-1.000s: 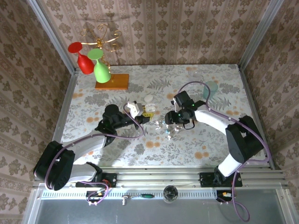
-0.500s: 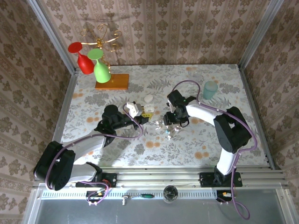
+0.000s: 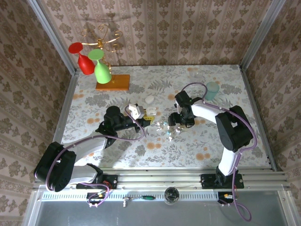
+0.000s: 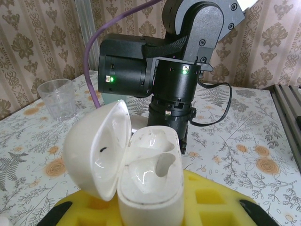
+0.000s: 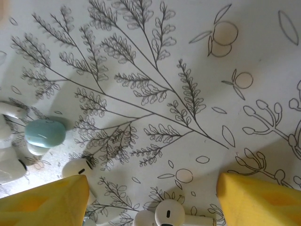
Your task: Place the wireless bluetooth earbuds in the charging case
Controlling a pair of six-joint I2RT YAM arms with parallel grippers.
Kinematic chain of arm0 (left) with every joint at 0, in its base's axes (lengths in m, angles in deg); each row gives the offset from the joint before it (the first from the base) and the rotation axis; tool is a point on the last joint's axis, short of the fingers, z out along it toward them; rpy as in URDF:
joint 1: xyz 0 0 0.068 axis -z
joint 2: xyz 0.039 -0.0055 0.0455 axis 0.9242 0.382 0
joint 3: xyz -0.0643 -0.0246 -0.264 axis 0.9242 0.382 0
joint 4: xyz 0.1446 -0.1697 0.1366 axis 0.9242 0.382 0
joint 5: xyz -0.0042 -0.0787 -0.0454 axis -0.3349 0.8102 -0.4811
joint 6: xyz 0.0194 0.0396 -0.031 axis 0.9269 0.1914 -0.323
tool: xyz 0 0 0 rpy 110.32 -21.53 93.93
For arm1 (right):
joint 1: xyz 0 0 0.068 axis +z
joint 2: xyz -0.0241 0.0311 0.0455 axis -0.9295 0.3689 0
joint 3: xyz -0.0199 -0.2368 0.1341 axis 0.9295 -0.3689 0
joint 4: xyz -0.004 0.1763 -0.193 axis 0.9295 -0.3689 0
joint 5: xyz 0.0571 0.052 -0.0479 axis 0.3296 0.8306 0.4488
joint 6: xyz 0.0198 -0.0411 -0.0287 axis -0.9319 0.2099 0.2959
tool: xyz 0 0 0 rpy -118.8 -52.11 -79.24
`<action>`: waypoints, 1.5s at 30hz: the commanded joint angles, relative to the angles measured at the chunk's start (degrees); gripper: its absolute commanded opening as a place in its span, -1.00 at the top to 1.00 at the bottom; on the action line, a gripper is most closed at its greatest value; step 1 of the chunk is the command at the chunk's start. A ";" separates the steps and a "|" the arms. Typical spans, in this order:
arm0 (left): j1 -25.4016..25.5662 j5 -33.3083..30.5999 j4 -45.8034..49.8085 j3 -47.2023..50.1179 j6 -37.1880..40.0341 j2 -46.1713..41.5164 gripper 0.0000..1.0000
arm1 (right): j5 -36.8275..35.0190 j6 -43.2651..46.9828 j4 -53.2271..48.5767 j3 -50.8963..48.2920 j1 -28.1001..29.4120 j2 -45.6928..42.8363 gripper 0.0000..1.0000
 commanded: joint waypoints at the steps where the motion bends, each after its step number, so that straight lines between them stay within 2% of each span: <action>1: 0.39 1.82 -0.01 -1.10 1.42 0.59 1.00 | -0.94 -2.11 -0.11 -2.87 0.23 -1.78 -0.43; 5: 0.74 1.88 0.11 -1.33 1.50 0.85 1.00 | -3.46 -1.71 -0.62 -2.93 0.34 -2.80 -0.14; 7: 0.90 1.88 0.09 -1.33 1.50 0.95 1.00 | -4.05 -0.67 -1.64 -2.41 0.40 -2.10 0.13; 16: 1.33 1.41 0.30 -0.80 1.40 0.50 1.00 | -8.24 -0.13 -4.60 -1.31 0.76 -1.45 0.35; 27: 1.53 1.44 1.21 -0.93 1.73 0.51 1.00 | -10.18 -2.32 -4.16 -1.99 -3.33 -2.81 0.26; 35: 1.46 0.66 -0.88 0.14 1.19 0.49 1.00 | -9.20 1.07 -4.87 -2.09 -3.77 -6.32 0.14; 40: 0.75 0.91 -3.15 1.17 -0.02 0.77 1.00 | -10.96 5.82 -10.19 0.63 -2.23 -5.78 0.05; 45: 0.57 1.08 -2.29 1.21 0.47 0.51 1.00 | -14.04 7.27 -16.04 4.50 -1.01 -2.99 0.09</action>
